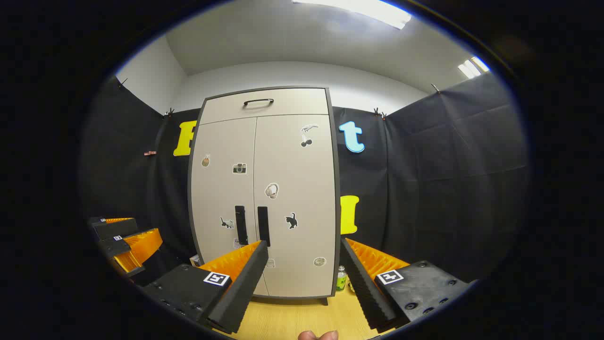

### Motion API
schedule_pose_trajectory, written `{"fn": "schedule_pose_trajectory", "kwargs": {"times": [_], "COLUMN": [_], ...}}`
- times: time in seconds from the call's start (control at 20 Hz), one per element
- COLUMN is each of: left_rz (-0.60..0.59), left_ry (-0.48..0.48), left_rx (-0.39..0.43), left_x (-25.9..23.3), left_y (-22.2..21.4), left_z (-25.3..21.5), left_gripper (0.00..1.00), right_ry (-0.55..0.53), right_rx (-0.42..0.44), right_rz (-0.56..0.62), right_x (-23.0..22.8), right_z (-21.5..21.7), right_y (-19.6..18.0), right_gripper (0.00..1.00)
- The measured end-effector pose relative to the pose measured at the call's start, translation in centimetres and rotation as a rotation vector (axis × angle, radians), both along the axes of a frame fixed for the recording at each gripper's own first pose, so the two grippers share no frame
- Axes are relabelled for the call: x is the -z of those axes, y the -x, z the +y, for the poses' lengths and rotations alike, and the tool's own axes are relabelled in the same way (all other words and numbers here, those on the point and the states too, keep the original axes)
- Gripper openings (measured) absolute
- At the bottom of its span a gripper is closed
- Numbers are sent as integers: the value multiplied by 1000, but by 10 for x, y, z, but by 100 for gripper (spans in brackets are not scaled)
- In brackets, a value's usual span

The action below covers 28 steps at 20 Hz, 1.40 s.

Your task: Open the right door of the double-door shoe cabinet with the right hand, and open the left door with the left hand.

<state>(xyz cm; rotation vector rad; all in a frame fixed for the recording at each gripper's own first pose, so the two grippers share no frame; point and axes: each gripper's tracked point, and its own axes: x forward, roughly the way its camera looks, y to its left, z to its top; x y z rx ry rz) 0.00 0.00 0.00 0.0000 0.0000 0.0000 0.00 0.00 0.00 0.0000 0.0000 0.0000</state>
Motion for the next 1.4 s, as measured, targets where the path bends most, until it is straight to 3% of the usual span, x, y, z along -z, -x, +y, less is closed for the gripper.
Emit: {"fn": "schedule_pose_trajectory", "kwargs": {"times": [0.75,1.4], "left_rz": [-2,10], "left_ry": [-23,-41], "left_rx": [-2,-8], "left_x": [-7,-1], "left_y": [0,-6], "left_z": [1,2], "left_gripper": [94,94], "right_ry": [-21,22], "right_rx": [-16,-36], "right_rz": [6,57], "right_x": [-6,8], "right_z": [3,11], "right_y": [3,-6], "right_gripper": [97,97]}}
